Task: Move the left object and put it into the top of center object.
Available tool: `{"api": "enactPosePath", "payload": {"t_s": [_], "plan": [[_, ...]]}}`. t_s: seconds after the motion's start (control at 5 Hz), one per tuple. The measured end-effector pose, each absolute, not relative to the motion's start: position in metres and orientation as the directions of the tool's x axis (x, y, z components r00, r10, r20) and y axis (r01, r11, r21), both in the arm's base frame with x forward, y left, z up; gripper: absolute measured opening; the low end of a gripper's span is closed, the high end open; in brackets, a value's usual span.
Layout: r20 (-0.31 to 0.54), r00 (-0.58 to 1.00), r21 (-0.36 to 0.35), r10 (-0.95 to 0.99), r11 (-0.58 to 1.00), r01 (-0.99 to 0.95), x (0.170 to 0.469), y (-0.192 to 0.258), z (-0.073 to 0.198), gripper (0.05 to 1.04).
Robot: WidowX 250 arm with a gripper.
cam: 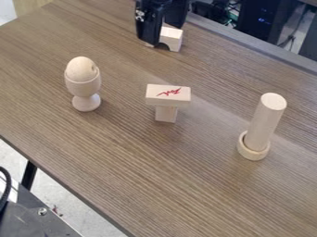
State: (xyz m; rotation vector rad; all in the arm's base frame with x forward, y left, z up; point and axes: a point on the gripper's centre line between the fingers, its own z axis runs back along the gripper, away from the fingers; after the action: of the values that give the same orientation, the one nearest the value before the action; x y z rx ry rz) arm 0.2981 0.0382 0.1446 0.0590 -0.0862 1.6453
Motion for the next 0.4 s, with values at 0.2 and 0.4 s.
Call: {"api": "enactPosePath", "payload": {"t_s": [0.2,0.4], "plan": [[0.087,-0.073,0.01,0.993,-0.074,-0.997,0.296,0.037,0.136,0.999],[0.033,-0.133,0.032,0.991,-0.134,-0.99,0.267,0.053,0.128,0.999]]}}
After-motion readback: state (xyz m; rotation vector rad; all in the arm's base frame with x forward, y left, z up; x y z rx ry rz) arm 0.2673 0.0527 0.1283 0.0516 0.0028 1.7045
